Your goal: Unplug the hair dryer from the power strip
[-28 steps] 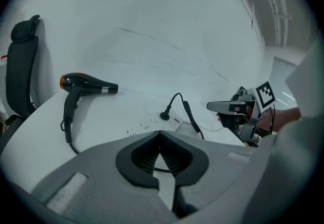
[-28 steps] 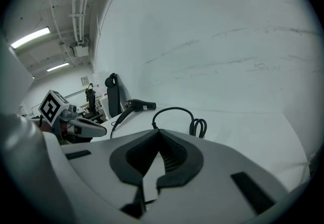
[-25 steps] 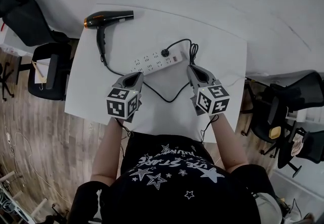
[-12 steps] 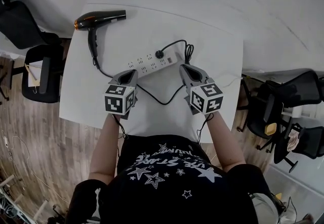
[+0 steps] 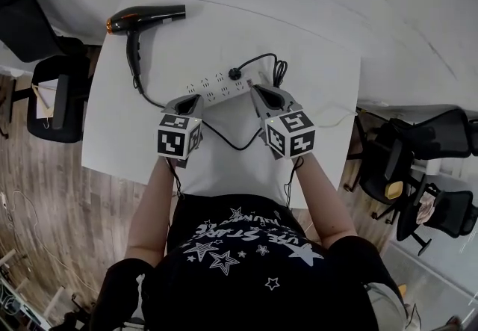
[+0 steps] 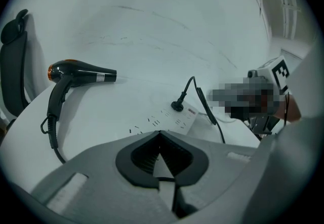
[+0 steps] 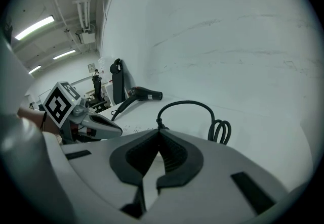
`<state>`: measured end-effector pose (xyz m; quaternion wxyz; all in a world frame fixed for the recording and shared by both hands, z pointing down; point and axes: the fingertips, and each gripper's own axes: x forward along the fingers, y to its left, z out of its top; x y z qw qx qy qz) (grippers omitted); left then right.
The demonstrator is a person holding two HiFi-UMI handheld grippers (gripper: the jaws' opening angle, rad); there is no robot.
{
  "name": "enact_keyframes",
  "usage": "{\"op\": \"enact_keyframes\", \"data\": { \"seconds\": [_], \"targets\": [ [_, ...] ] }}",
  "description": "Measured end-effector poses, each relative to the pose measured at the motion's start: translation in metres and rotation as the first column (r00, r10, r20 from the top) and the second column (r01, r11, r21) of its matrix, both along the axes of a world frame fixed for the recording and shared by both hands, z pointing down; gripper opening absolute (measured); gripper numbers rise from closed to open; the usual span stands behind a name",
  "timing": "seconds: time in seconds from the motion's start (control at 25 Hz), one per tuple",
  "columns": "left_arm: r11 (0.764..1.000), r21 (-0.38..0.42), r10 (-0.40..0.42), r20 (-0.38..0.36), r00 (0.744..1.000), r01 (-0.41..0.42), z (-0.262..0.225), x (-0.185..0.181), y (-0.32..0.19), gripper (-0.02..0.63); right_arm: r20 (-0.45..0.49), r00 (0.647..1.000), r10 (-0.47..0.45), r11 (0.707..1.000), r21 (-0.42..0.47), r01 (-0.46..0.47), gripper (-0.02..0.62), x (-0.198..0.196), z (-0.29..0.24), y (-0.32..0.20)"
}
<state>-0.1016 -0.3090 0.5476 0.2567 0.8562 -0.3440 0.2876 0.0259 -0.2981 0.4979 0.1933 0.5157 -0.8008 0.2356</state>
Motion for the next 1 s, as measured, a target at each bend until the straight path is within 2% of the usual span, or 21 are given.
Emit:
{"op": "enact_keyframes", "data": {
  "seconds": [0.16,0.52,0.64,0.8,1.0],
  "targets": [
    [1.0,-0.008,0.008,0.025,1.0,-0.008,0.007,0.002,0.002,0.008,-0.021,1.0,-0.008,1.0,-0.013,0.008,0.009,-0.003,0.006,-0.003],
    [0.999,-0.022,0.024,0.032,0.999,-0.024,0.009,0.001,0.001,0.008,-0.054,0.999,0.001,0.999,-0.04,-0.003,0.012,-0.007,0.015,-0.018],
    [0.999,-0.036,0.021,0.028,0.999,-0.02,0.01,0.001,0.001,0.008,-0.058,0.998,-0.017,0.999,-0.049,0.014,0.092,-0.014,0.019,-0.025],
    [0.999,-0.04,0.018,0.034,0.999,-0.016,0.009,0.002,0.001,0.008,-0.081,0.996,-0.022,0.999,-0.042,0.019,0.16,-0.022,0.023,-0.036],
    [0.998,-0.051,0.023,0.046,0.999,-0.021,0.01,0.002,0.001,0.008,-0.135,0.991,0.0,0.999,-0.05,-0.007,0.172,-0.032,0.037,-0.052]
  ]
}}
